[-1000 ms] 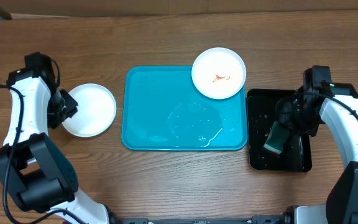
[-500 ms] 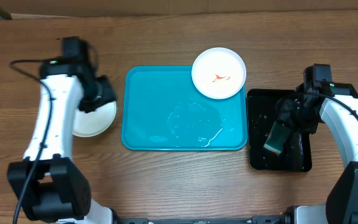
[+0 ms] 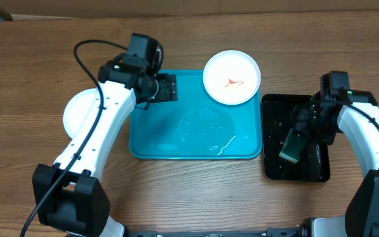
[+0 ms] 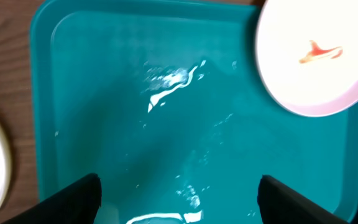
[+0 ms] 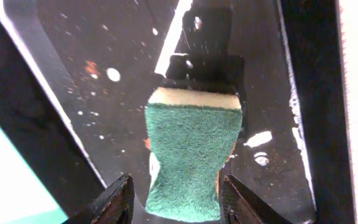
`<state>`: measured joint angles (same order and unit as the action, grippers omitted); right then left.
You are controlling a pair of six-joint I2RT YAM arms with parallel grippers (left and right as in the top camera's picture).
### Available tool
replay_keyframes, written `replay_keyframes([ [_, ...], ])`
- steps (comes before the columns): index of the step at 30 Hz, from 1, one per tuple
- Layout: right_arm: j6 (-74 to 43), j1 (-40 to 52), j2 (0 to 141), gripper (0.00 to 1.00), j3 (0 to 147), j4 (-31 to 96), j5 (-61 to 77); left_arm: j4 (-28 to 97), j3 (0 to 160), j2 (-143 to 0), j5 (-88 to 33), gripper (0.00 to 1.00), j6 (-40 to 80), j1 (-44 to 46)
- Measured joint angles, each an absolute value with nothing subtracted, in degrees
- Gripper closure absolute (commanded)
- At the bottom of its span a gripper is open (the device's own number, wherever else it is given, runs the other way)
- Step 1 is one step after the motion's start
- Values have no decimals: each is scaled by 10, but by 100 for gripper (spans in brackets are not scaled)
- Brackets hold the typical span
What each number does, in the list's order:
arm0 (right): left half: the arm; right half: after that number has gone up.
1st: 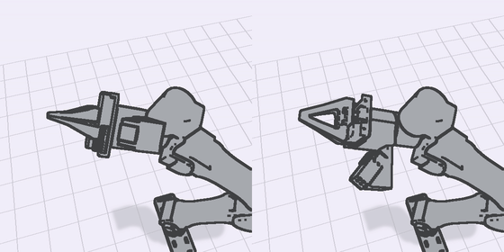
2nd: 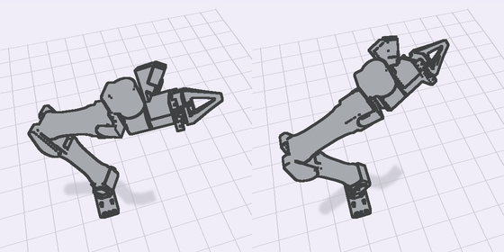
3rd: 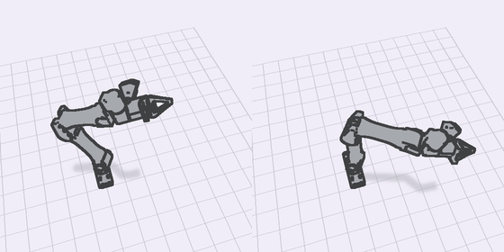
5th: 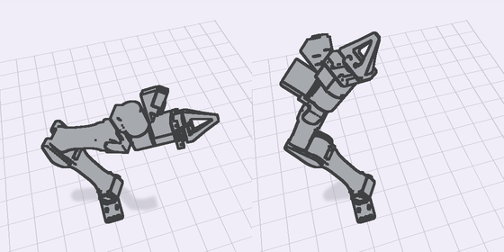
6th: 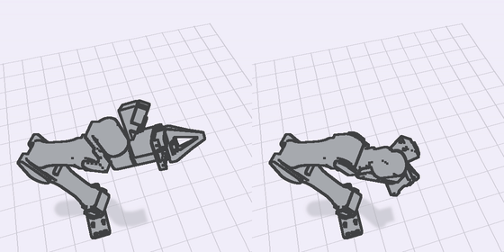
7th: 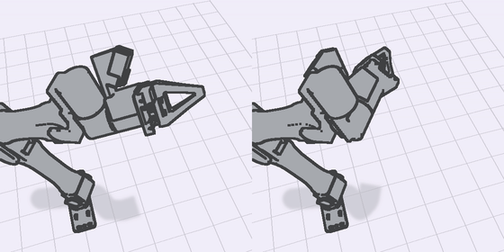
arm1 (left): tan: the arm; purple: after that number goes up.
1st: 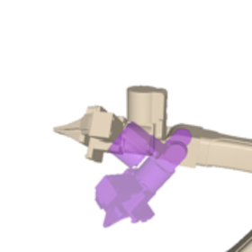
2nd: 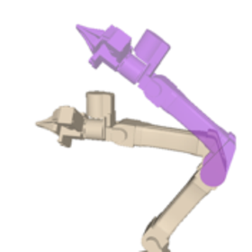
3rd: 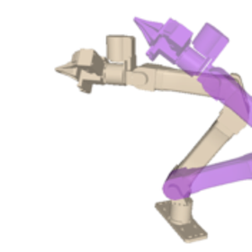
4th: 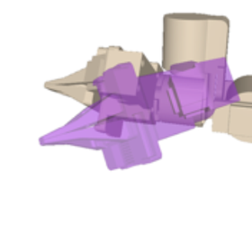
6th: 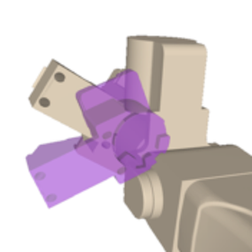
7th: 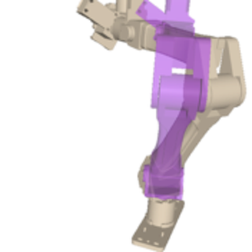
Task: Clean dirty plates on tray and stack at the side
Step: 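Move the left gripper to the far white plate's rim and grasp it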
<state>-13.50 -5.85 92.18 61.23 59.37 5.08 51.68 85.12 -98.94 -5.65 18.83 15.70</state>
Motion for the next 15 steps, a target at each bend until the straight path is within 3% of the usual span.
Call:
replay_keyframes([
  [7,-135,-58,922,52,576,584,56,479,879,-991,-104,10,167,182],
  [15,-135,-58,922,51,576,581,57,475,1080,-1064,-163,9,162,187],
])
